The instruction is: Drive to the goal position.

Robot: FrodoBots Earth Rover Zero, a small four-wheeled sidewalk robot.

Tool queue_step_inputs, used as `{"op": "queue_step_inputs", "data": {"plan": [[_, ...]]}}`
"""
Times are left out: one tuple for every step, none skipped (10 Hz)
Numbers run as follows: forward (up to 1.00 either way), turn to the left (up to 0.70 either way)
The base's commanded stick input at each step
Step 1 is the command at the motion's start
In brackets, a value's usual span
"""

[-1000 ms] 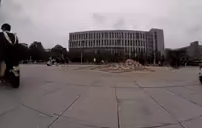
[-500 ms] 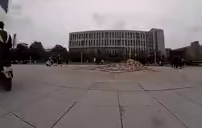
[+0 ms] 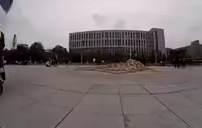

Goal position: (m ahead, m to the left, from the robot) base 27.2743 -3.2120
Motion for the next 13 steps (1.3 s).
{"op": "queue_step_inputs", "data": {"plan": [[0.55, 0.01], [0.55, 0.01], [0.55, 0.01], [0.55, 0.01], [0.55, 0.01], [0.55, 0.01], [0.55, 0.01], [0.55, 0.01], [0.55, 0.01], [0.55, 0.01], [0.55, 0.01], [0.55, 0.01], [0.55, 0.01]]}}
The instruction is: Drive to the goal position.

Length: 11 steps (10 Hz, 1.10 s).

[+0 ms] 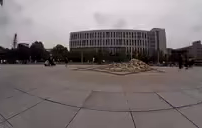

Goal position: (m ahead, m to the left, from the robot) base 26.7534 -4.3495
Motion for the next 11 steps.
{"op": "queue_step_inputs", "data": {"plan": [[0.55, 0.01], [0.55, 0.01], [0.55, 0.01], [0.55, 0.01], [0.55, 0.01], [0.55, 0.01], [0.55, 0.01], [0.55, 0.01], [0.55, 0.01], [0.55, 0.01], [0.55, 0.01]]}}
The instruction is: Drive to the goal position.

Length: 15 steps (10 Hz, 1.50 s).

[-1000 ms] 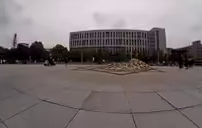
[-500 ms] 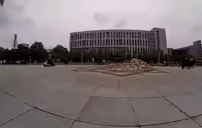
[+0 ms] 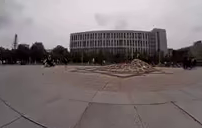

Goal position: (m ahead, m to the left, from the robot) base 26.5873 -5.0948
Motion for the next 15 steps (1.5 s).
{"op": "queue_step_inputs", "data": {"plan": [[0.55, 0.01], [0.55, 0.01], [0.55, 0.01], [0.55, 0.01], [0.55, 0.01], [0.55, 0.01], [0.55, 0.01], [0.55, 0.01], [0.55, 0.01], [0.55, 0.01], [0.55, 0.01], [0.55, 0.01], [0.55, 0.01], [0.55, 0.01], [0.55, 0.01]]}}
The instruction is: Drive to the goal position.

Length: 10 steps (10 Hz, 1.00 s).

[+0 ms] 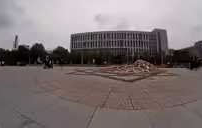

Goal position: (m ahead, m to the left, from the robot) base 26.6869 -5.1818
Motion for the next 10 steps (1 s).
{"op": "queue_step_inputs", "data": {"plan": [[0.55, 0.01], [0.55, 0.01], [0.55, 0.01], [0.55, 0.01], [0.55, 0.01], [0.55, 0.01], [0.55, 0.01], [0.55, 0.01], [0.55, 0.01], [0.55, 0.01]]}}
